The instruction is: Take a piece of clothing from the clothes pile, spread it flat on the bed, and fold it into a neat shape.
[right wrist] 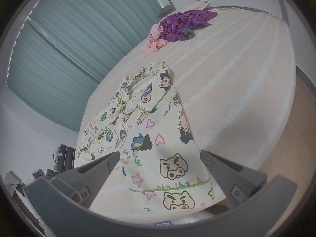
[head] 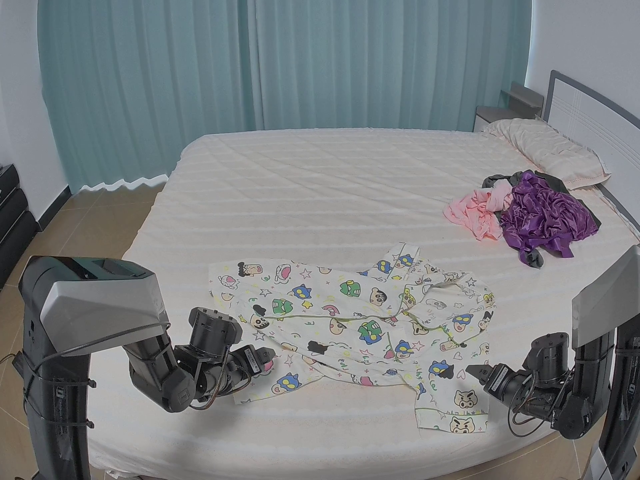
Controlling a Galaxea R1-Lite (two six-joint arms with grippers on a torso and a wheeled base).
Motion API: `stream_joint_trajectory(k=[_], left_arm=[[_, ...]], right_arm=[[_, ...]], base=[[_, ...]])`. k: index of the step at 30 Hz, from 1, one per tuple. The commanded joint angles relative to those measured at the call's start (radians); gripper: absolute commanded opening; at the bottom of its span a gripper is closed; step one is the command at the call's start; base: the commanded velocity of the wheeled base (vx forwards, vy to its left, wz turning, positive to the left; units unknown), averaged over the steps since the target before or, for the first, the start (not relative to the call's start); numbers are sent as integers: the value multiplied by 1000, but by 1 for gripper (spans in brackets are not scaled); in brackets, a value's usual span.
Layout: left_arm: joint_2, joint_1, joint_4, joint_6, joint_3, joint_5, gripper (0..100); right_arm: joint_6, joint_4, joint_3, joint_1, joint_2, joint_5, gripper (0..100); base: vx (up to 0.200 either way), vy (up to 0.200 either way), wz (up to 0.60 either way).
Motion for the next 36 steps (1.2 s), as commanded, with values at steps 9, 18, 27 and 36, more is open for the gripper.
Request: stream_joint_trajectory(k=[9,18,27,36], left_arm=[[27,6,-1,6,5,32,100],[36,-4,-6,1,-23,28,100],[45,-13,-1,10,-38,29,0],[38,0,0,13,-1,51,0]], right_arm=[[-1,-16,18,1,9,-4,100],[-1,-16,18,1,9,-4,100],[-1,-16,18,1,11,-2,100],[-2,-16,18,1,43,-4,100]], base=[[0,0,0],[0,0,0],[0,0,0],[0,0,0]])
